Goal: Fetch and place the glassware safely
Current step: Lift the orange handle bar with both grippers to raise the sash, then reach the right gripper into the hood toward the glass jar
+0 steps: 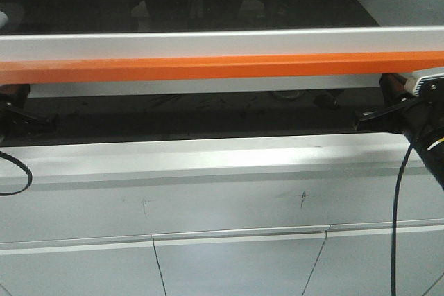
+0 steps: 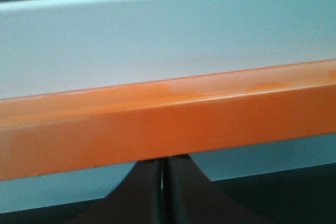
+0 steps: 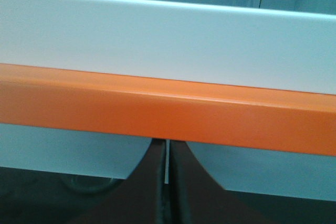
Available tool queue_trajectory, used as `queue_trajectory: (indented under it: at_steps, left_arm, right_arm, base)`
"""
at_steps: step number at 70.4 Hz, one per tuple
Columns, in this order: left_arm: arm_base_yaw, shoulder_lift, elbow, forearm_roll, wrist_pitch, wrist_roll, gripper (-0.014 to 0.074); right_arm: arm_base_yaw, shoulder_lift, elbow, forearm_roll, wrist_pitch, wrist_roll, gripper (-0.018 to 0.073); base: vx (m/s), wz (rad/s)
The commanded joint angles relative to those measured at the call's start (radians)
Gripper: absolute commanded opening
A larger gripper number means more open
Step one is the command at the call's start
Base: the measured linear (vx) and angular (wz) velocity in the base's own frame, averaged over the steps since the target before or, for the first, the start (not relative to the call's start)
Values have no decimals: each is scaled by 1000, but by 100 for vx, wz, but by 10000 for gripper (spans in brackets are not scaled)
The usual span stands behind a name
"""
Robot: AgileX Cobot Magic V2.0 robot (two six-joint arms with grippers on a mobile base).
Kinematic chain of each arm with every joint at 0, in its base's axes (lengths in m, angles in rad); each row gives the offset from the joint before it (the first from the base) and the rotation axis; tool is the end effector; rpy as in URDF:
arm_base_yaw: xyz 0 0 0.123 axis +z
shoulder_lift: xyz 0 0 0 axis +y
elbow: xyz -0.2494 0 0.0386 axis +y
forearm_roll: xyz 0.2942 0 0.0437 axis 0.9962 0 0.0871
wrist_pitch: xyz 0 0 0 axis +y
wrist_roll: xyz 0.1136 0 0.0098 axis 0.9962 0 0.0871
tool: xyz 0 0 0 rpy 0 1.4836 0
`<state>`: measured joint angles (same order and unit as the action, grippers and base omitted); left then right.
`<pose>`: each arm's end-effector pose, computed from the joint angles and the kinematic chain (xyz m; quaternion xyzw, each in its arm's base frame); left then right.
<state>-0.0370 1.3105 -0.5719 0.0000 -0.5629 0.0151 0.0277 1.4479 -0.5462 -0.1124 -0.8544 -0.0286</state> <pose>0.3334 -0.0123 0.1980 0.0192 0.7374 -0.0074 0.6751 0.3376 0.0190 0.1756 -0.0756 0.6899 0.0024 0.7199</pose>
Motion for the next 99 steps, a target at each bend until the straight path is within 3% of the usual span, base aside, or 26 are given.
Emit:
queue_trajectory:
  at_steps: [1, 11, 38, 50, 64, 79, 99]
  left_arm:
    - [2, -107, -82, 6, -314, 2, -7]
    - [2, -149, -89, 6, -305, 2, -7]
    - [2, -256, -248, 7, -76, 2, -7]
    - [2, -299, -252, 7, -30, 2, -7]
    - [2, -356, -252, 7, 115, 2, -7]
    - [2, -428, -247, 8, 277, 2, -7]
    - [2, -582, -104, 35, 349, 2, -7]
  right_arm:
    - [-1, -88, -57, -5, -180, -7, -1]
    - [-1, -133, -99, -6, -107, -7, -1]
    - [-1, -241, -224, -57, 57, -6, -1]
    - [-1, -276, -224, -58, 106, -2, -1]
    - [-1, -307, -224, -58, 235, 29, -1]
    - [-1, -335, -224, -99, 287, 122, -1]
    - [-1, -368, -221, -314, 393, 361, -1]
  base:
    - [0, 0]
    - [0, 0]
    - [0, 0]
    - [0, 0]
    - [0, 0]
    - [0, 0]
    - [0, 0]
